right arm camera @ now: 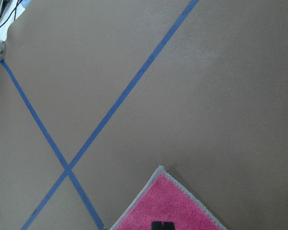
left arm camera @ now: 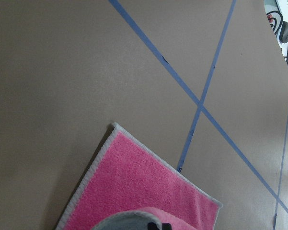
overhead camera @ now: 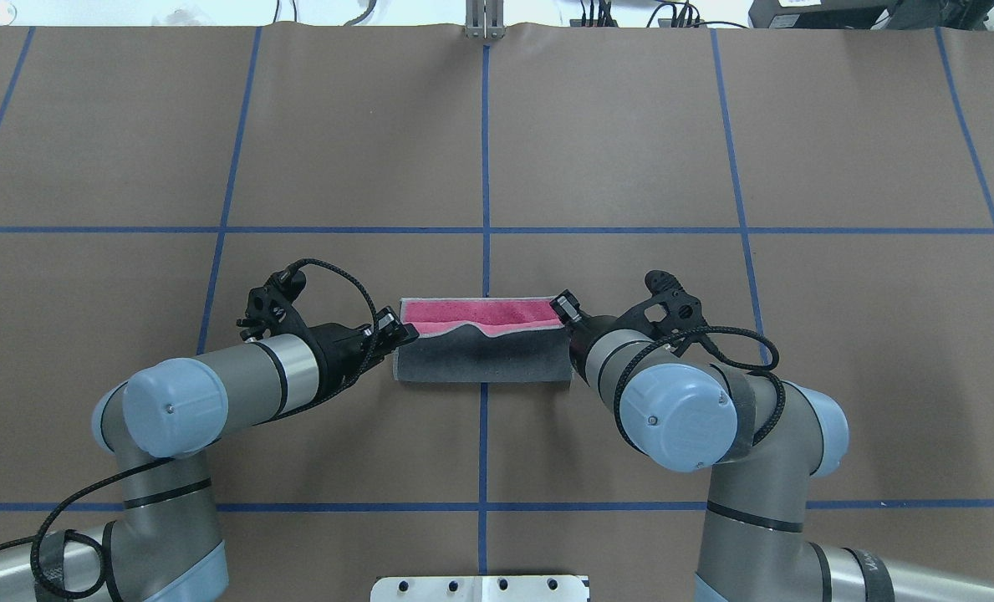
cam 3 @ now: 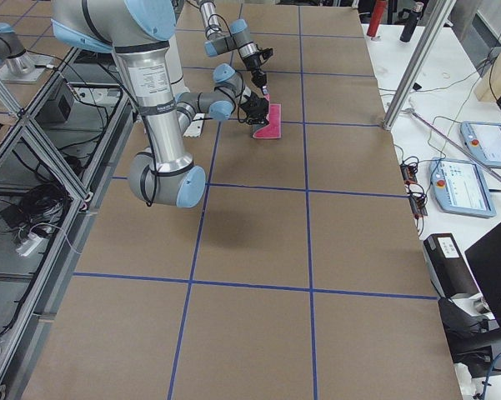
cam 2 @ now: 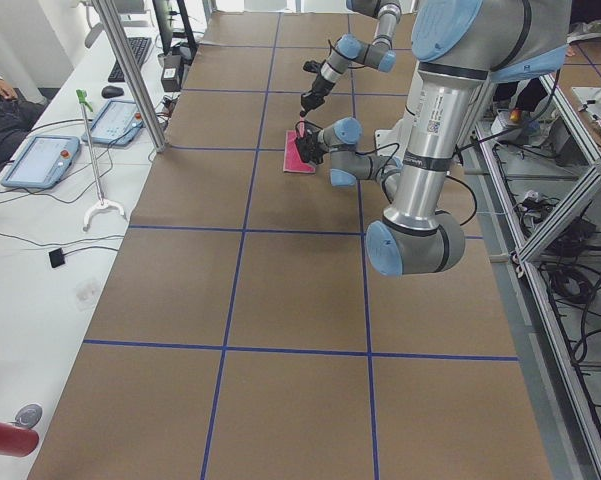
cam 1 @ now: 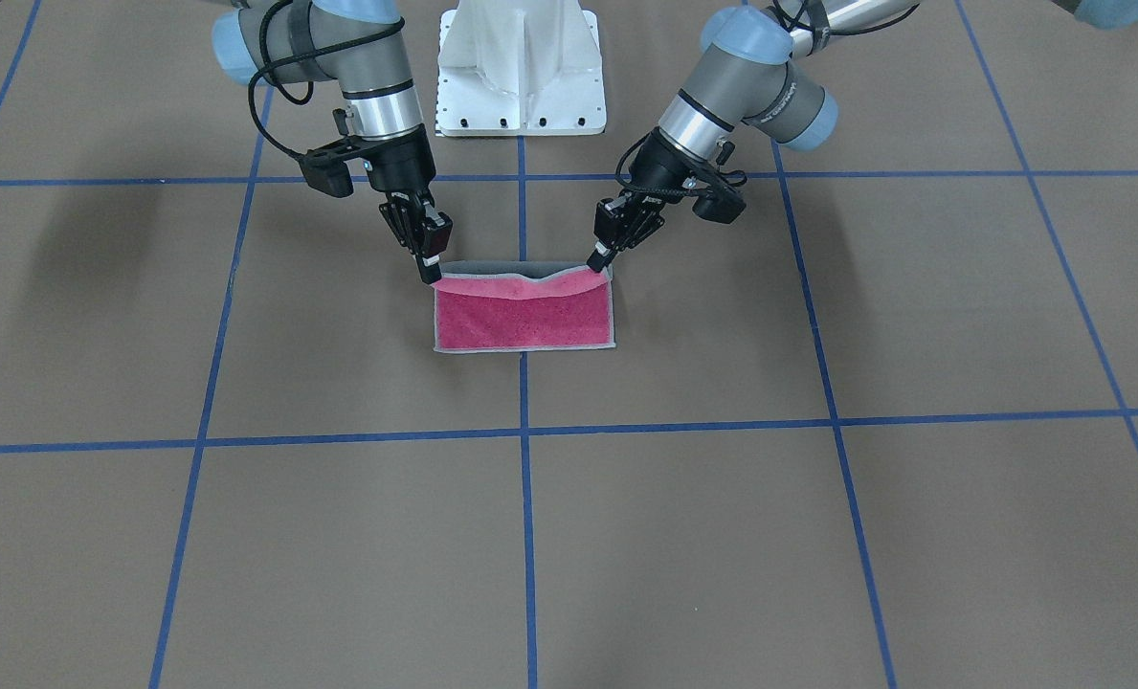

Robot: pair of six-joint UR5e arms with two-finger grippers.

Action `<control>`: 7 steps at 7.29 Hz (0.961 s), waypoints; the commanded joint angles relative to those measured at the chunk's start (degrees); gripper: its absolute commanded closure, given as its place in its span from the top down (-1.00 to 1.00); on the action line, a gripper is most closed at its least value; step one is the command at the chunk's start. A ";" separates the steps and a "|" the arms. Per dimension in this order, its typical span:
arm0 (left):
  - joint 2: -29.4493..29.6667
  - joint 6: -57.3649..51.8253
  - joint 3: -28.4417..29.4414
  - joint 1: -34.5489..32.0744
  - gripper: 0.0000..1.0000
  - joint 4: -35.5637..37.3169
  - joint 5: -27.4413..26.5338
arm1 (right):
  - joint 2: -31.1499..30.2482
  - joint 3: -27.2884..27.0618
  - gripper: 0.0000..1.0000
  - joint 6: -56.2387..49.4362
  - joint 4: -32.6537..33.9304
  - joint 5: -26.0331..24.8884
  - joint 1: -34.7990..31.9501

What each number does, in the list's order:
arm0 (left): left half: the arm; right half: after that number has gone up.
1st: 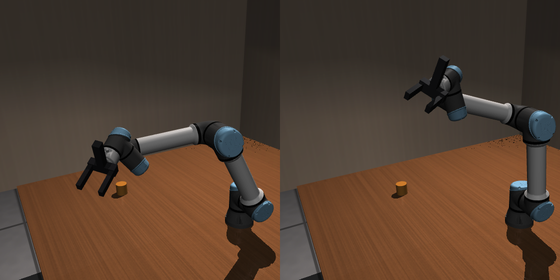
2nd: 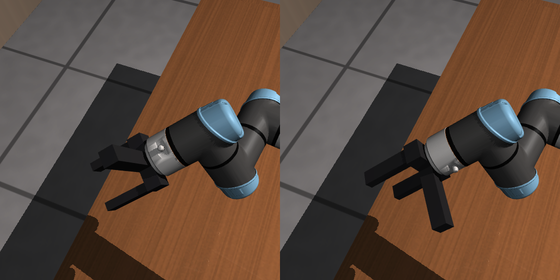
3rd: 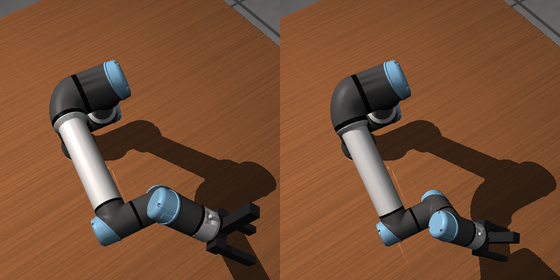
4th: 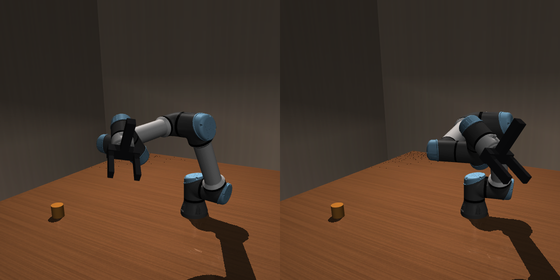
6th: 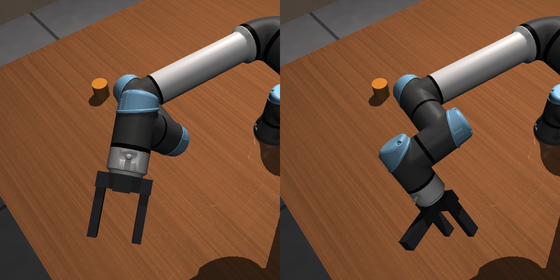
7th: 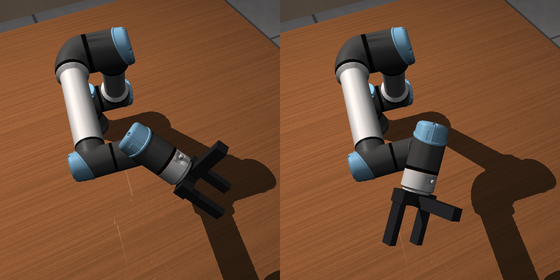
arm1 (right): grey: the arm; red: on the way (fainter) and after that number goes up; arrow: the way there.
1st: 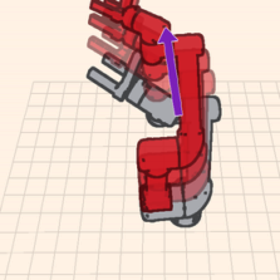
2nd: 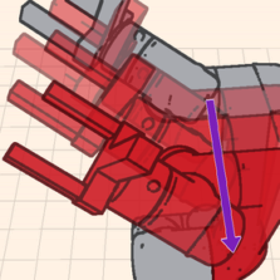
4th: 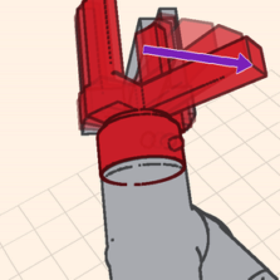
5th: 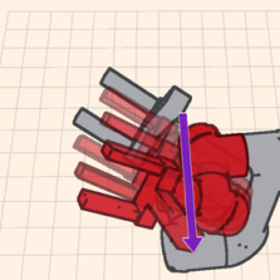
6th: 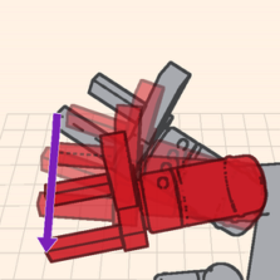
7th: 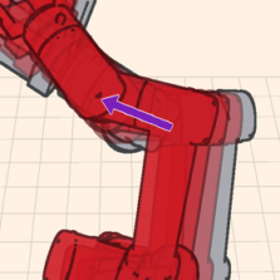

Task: Fold towel twice with both arms
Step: 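Lay the held edge onto the far edge and open both grippers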

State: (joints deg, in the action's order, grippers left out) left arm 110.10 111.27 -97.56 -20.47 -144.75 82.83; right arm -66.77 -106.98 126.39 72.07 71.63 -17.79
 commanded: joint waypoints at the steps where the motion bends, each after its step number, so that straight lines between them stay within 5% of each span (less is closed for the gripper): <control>1: 0.29 0.00 1.23 -0.27 -1.00 -0.01 -0.04 | 2.69 3.17 -1.00 -0.01 -0.09 0.09 -0.75; 7: 2.31 0.00 4.22 -0.71 -1.00 -0.01 -0.04 | 2.88 4.50 -1.00 -0.01 -0.61 0.09 -1.28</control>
State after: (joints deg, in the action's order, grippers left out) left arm 112.30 111.27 -93.68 -20.95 -144.76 82.79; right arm -63.90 -102.83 126.39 71.64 71.72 -18.91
